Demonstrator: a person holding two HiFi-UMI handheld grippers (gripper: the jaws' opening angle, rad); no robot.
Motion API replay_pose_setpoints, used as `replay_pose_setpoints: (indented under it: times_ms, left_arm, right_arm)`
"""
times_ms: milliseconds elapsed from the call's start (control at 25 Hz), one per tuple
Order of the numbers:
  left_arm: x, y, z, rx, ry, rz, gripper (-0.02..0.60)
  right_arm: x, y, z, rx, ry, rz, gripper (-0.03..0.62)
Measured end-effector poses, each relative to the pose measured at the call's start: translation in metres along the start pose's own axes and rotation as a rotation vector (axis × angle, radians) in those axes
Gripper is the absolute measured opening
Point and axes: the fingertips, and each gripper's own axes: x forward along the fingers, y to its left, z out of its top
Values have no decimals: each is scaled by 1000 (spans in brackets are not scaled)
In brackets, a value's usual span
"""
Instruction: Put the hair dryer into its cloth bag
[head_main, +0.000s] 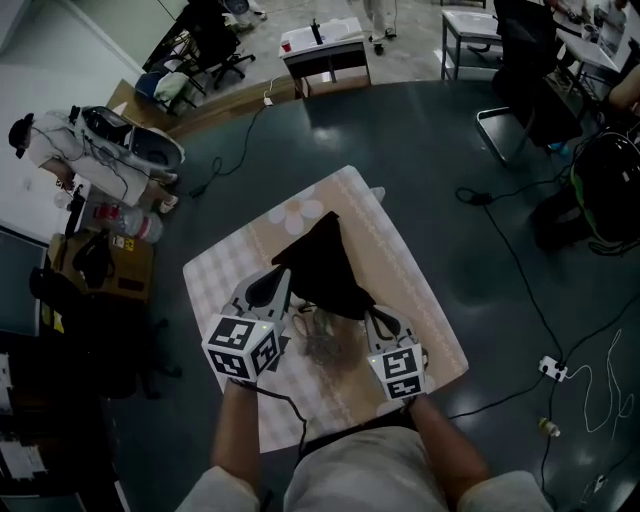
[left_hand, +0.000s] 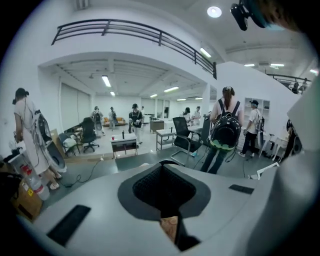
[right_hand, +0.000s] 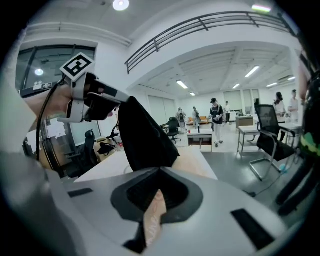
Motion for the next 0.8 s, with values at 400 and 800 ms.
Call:
replay_pose_setpoints:
  times_ms: [400,800]
  left_arm:
    - [-92,58,-6,89,46,271,15]
    - [-155,115,-120,21,254,462,15]
  right_arm:
    - [62,88,25,-69,-5,233,15]
    - [117,189,-18,-175,151,419,15]
